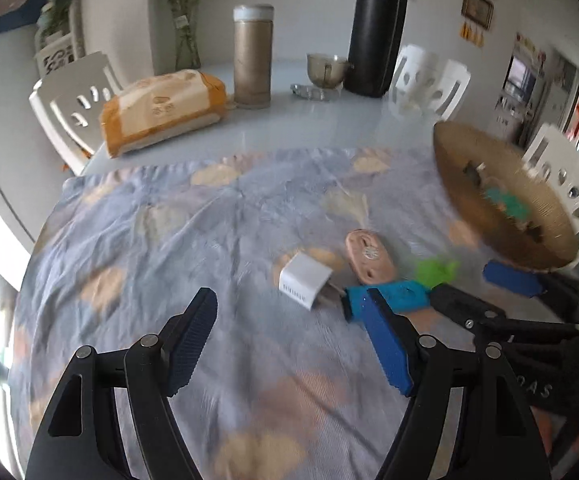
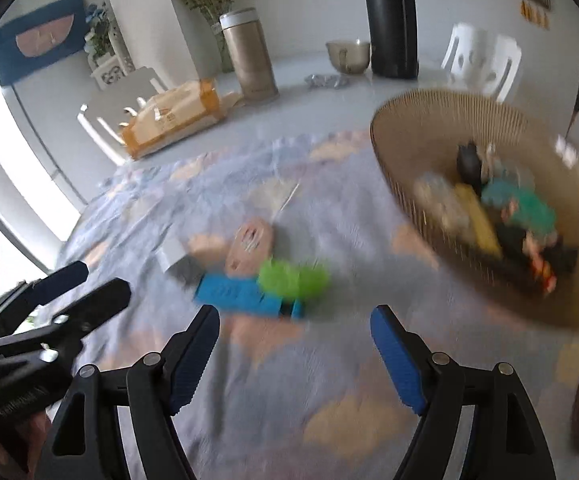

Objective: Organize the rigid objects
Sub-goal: 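Lower the left tool around the white charger while the right tool lowers around the green toy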

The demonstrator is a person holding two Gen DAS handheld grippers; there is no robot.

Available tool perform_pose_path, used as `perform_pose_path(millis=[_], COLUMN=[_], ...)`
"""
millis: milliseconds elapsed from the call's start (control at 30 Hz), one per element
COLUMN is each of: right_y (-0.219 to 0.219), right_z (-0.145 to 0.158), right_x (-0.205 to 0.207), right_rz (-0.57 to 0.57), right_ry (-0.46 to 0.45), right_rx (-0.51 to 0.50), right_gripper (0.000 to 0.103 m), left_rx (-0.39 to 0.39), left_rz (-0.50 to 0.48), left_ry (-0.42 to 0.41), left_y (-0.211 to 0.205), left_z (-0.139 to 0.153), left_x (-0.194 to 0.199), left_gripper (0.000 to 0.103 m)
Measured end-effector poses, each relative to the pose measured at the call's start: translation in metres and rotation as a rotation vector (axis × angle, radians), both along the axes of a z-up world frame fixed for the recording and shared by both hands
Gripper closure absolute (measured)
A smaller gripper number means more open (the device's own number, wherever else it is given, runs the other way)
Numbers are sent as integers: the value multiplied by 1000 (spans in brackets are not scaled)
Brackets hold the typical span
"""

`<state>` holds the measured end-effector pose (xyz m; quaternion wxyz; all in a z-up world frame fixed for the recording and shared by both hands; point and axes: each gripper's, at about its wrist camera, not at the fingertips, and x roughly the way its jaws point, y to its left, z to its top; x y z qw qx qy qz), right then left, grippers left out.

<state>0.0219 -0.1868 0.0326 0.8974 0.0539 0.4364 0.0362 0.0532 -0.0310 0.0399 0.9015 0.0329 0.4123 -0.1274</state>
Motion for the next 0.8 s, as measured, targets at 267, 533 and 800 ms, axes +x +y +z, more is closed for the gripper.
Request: perform_pose_path(millis=[267, 533, 800], right_y=[-5, 6, -3], right_z=[-17, -19, 0], right_x=[25, 20, -16], right_rz=[25, 42, 86], right_ry=[8, -40, -81], right_rx=[45, -14, 62], right_gripper=[52, 57, 57], left_rx=[-41, -27, -27], left_rz=[-44, -77, -149], left_ry=[33, 26, -28], left_y=[-6, -16, -12], left_z=[-17, -24, -1], left_x=[26, 26, -19], left_gripper=[43, 67, 67])
